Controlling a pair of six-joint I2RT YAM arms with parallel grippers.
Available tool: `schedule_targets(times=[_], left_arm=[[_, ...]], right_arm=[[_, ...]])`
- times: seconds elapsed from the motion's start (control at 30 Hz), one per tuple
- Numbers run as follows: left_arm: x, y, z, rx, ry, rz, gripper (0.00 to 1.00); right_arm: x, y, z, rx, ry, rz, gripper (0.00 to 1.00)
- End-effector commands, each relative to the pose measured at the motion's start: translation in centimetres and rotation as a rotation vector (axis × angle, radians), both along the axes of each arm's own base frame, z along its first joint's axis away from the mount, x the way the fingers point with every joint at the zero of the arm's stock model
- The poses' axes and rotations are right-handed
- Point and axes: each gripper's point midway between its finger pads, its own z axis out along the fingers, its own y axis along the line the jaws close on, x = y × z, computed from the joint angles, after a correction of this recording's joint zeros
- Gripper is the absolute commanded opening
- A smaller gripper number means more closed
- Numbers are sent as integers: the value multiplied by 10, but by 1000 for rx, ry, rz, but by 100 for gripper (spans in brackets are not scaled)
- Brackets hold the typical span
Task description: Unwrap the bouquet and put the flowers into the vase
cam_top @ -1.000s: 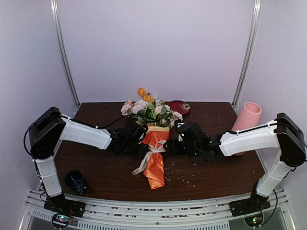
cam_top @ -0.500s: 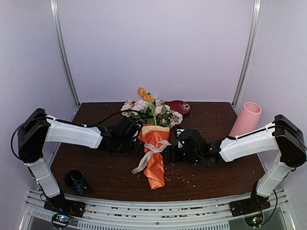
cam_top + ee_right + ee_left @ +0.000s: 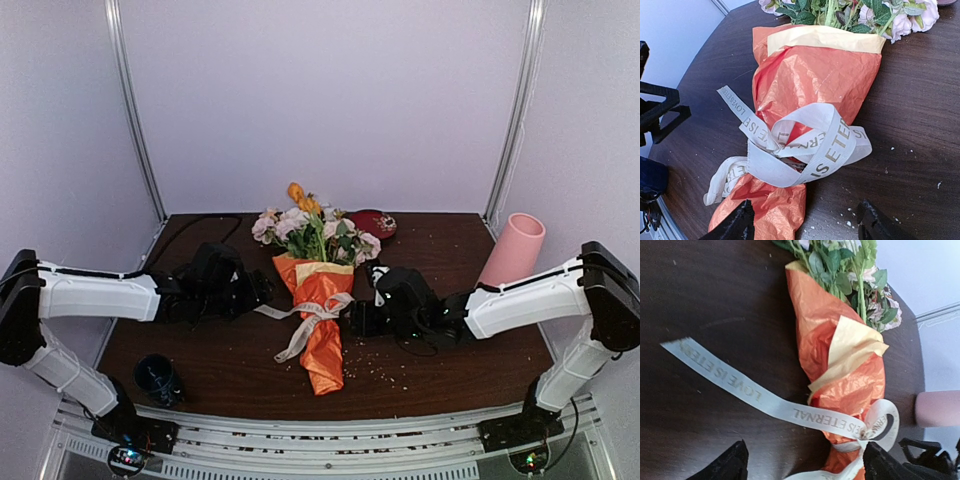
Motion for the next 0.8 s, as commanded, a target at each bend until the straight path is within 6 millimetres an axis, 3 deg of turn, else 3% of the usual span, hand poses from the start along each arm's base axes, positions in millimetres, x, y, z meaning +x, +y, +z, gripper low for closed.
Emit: schedule_targets(times=[0.0,0.37,0.77], left_arm=[[-11,-42,-2,-354,185,27,83],[-8,-62,-22,-585,252,83,88],[8,-58,-58,-572,295,157,78]], right_arm=[[1,-3,11,32,-21,-23,70],[-5,-3,22,51,-18,-12,70],[-16,-2,16,37,9,7,70]])
